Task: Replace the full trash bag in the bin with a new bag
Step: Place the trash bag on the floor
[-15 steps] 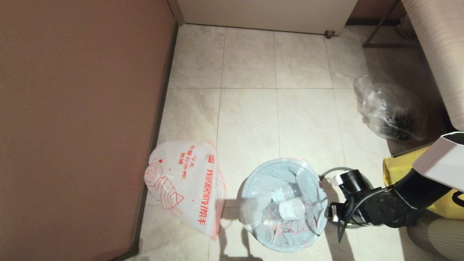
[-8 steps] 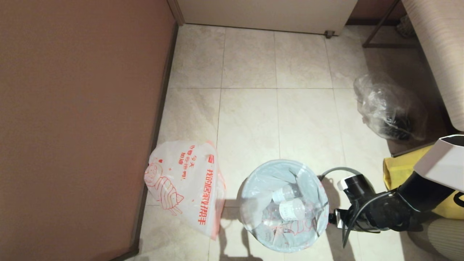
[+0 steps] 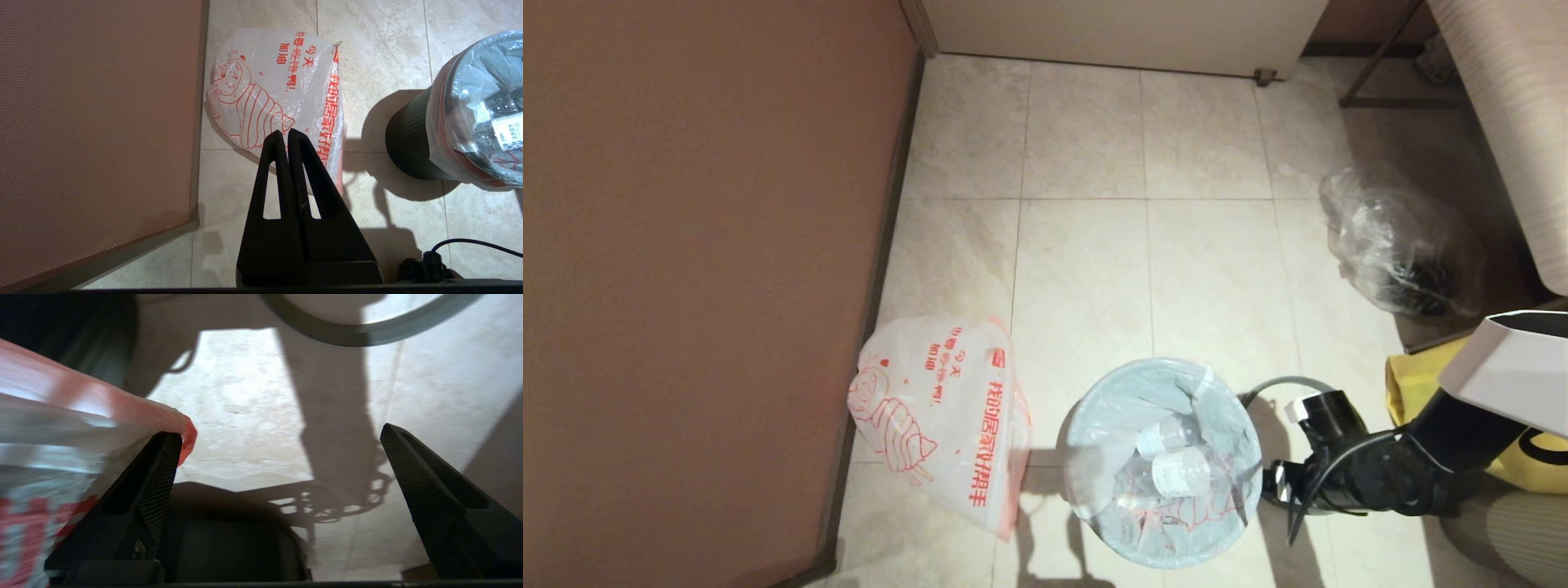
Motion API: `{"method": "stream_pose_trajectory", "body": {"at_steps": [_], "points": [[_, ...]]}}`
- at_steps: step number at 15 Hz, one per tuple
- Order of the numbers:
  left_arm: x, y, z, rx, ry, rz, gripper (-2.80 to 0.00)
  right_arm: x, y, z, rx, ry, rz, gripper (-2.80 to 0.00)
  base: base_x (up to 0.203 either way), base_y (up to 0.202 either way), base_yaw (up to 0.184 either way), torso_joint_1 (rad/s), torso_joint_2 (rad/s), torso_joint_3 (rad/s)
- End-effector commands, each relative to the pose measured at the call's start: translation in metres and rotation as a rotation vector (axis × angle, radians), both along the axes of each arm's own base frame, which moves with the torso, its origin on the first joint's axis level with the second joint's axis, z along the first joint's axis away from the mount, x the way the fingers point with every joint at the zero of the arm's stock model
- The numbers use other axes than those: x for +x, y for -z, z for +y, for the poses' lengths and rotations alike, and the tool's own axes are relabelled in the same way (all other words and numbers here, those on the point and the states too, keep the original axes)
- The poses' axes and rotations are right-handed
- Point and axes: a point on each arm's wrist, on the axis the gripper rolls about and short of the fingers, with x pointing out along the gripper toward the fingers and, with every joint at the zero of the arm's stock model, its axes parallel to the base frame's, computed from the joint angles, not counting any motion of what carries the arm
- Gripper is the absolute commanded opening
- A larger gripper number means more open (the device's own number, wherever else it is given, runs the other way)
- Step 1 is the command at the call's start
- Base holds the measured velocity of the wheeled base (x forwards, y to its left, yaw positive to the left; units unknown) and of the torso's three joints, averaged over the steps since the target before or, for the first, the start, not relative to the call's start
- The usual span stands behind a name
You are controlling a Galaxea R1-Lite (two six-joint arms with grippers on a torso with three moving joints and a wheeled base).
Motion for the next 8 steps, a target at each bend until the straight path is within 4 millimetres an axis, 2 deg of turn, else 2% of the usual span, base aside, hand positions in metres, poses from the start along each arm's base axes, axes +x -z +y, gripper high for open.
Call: {"method": "stream_pose_trajectory", "body": {"at_steps": [1,4,8], "points": [[0.0,0.0,0.0,-0.001,-0.001,-0.001,-2.8,0.002,-0.002,-0.001,0.054,-0.017,-0.011,0.0,0.0,0.0,0.0,0.0,0.0,0.0],[0.0,0.0,0.0,-0.001,-0.001,-0.001,-2.8,0.001,-0.031,-0.003,0.219,-0.028,-0.076,0.0,0.0,0.0,0.0,0.0,0.0,0.0],[0.0,0.0,0.0,-0.001,-0.001,0.0,-2.8,-0.025,-0.033,-0.011,0.219,0.01,0.043,0.0,0.0,0.0,0.0,0.0,0.0,0.0]]}}
